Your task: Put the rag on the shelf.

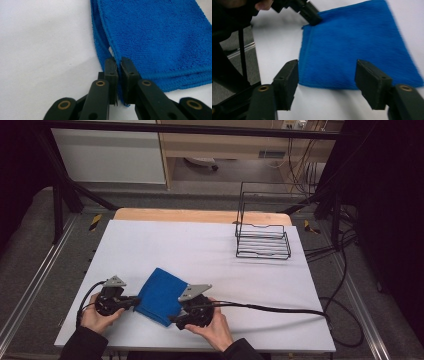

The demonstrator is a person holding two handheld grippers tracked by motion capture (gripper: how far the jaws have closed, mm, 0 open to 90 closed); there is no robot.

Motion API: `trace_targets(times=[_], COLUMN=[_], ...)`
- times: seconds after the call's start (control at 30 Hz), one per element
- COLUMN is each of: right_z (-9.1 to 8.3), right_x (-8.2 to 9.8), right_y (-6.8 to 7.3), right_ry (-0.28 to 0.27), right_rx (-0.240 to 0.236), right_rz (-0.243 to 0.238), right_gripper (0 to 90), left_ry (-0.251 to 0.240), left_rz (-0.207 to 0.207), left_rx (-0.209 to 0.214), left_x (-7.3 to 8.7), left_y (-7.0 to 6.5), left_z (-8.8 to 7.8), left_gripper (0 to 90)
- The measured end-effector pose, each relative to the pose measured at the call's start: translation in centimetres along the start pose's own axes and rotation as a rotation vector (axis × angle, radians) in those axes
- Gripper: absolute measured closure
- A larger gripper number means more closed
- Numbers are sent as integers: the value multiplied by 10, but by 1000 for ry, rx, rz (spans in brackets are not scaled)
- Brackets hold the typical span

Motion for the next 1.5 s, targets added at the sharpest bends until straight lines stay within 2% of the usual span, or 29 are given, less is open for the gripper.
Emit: trace_targets(times=[0.03,0.07,0.17,0.23,0.33,0.4,0.57,0.67,0.7,0.73,0.87,1.0,1.03,1.17,1.27,1.3,1.33,1.37,1.43,1.47,1.5], right_z=[0,9,18,29,35,40,41,41,41,40,39,32,26,13,-2,-11,-11,-20,-25,-31,-31], right_x=[0,1,3,7,9,13,17,19,19,19,17,12,9,5,4,6,6,9,11,15,15], right_y=[0,7,12,17,20,20,22,21,21,21,19,15,12,8,0,-6,-6,-13,-17,-22,-22], right_ry=[0,15,34,67,74,87,59,50,50,54,68,90,100,116,151,173,173,193,197,191,191], right_rx=[0,-18,-21,-7,-12,1,44,60,60,67,59,33,22,6,-3,-6,-6,-14,-10,-20,-20], right_rz=[0,-3,-21,-40,-44,-49,-76,-130,-130,-147,-152,-133,-131,-126,-129,-129,-129,-135,-144,-130,-130], right_gripper=[397,447,476,499,564,589,688,745,745,816,854,866,867,867,867,867,867,865,863,855,855], left_ry=[-1,-1,-1,1,1,2,7,7,8,7,0,-17,-23,-41,-72,-84,-94,-104,-119,-127,-133], left_rz=[-1,0,-7,-7,-16,-21,-37,-45,-50,-57,-69,-69,-64,-26,8,17,25,32,44,42,41], left_rx=[0,-1,-2,-1,-1,-2,-5,-6,-5,-1,9,26,31,47,41,40,37,34,25,25,23], left_x=[0,0,0,0,0,0,-1,-1,-1,-1,-1,-2,-2,-5,-9,-11,-12,-14,-15,-16,-16], left_y=[0,0,0,0,0,0,1,1,2,2,2,0,-2,-14,-22,-24,-25,-26,-27,-26,-26], left_z=[0,0,0,0,0,0,-1,-1,-1,-1,-3,-6,-8,-11,-13,-14,-14,-14,-14,-14,-14], left_gripper=[843,843,844,844,844,845,853,854,854,854,854,853,846,803,699,620,620,539,508,455,455])
Point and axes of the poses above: each handheld gripper's, and its own axes: z roughly forward along the jaws, x roughly out of its underside, y roughly to its left, the point moved 4 cm from there along z, roughly forward along the jaws, and after that the axes turned 11 degrees about z, right-handed, at the moved point
